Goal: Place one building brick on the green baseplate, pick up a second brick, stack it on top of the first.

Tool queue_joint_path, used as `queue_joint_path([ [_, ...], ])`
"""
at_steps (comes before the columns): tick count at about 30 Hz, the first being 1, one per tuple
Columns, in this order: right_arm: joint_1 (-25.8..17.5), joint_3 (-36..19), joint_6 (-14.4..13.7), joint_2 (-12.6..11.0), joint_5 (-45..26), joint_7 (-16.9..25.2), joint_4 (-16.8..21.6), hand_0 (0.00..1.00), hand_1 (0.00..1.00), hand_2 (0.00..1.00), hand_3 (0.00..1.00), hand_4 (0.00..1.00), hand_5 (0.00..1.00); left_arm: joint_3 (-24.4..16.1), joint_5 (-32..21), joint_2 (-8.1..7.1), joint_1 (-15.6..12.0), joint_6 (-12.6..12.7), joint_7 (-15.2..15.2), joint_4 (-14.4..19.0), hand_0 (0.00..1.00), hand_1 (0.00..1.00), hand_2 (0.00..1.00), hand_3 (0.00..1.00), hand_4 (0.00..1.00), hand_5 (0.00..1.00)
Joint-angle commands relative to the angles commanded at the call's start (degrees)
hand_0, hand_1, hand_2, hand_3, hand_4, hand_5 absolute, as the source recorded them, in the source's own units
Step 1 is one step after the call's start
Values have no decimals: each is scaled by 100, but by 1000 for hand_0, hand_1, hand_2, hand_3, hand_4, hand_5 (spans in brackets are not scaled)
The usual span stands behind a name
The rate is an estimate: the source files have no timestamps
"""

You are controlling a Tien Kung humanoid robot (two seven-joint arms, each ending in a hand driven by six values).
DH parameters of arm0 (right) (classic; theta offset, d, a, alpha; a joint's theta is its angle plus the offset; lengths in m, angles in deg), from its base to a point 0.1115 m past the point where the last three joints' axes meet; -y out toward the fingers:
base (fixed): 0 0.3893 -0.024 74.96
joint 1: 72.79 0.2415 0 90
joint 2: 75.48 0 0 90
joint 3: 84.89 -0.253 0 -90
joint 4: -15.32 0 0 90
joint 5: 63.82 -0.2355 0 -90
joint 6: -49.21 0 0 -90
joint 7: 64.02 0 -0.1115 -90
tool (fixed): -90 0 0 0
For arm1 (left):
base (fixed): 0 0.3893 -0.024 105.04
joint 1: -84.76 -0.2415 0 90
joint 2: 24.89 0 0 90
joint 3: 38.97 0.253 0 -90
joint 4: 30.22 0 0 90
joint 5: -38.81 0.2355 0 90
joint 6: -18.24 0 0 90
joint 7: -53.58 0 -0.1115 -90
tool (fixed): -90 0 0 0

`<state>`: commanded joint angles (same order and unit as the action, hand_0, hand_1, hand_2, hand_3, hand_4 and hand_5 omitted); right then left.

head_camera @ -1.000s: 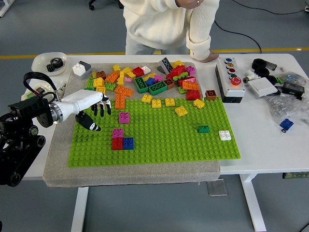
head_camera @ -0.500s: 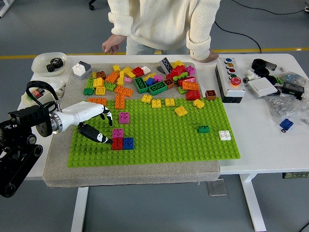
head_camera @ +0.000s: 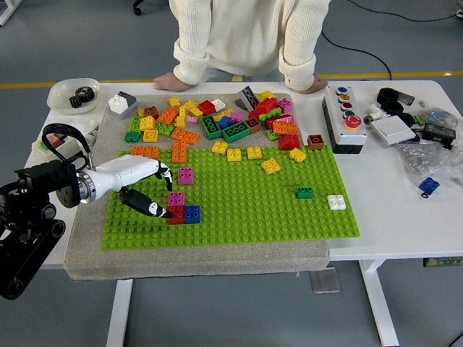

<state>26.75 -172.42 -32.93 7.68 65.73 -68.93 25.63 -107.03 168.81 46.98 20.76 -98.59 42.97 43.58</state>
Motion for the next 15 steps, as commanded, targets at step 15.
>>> queue_joint_path([
  [15,-2,-20,-5,-3,13,2,0,740,643,715,594,830,416,50,0,107,-140,46,27,82,935,776,901,604,998,622],
])
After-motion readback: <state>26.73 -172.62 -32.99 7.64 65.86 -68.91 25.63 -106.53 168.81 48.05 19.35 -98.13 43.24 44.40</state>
